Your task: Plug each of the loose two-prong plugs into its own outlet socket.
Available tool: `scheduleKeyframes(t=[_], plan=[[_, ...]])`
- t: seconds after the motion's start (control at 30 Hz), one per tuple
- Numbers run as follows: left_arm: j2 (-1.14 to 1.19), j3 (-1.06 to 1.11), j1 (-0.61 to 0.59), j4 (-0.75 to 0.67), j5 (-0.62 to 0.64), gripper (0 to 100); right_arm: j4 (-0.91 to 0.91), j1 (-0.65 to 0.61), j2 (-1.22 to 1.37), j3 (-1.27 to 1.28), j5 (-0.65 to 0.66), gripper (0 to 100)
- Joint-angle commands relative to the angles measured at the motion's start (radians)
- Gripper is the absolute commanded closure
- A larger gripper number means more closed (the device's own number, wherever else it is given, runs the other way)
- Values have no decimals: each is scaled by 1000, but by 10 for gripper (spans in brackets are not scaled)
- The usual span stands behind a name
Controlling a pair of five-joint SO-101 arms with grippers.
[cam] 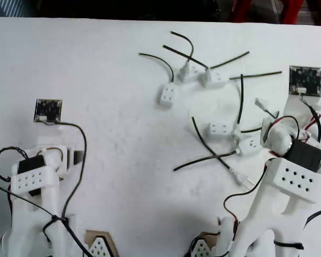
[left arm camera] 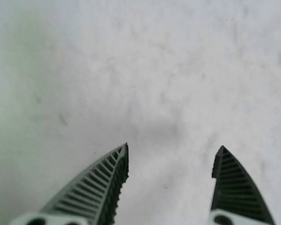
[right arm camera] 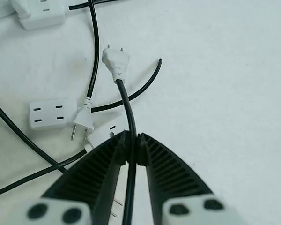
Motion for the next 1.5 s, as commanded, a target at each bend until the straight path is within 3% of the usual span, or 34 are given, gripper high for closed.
scheduleKeyframes(t=[0.0, 0.17, 0.3, 0.57, 0.93, 1.1, 1.47], plan=[[-22, 2, -5, -18, -3, 714, -35, -5, -21, 66, -9, 909], [-22, 2, -5, -18, -3, 714, -36, -64, -21, 195, -5, 786], [-22, 2, -5, -18, -3, 714, -13, -65, -30, 224, 14, 821], [-22, 2, -2, -18, -3, 714, 136, -97, -7, 270, 198, 867], [-21, 3, -4, -38, 5, 714, 51, -259, 102, 361, 221, 851], [-21, 3, -4, -38, 5, 714, -51, -248, 266, 356, 319, 854], [-21, 3, -2, -40, 5, 714, -96, -50, 513, 247, 468, 867]])
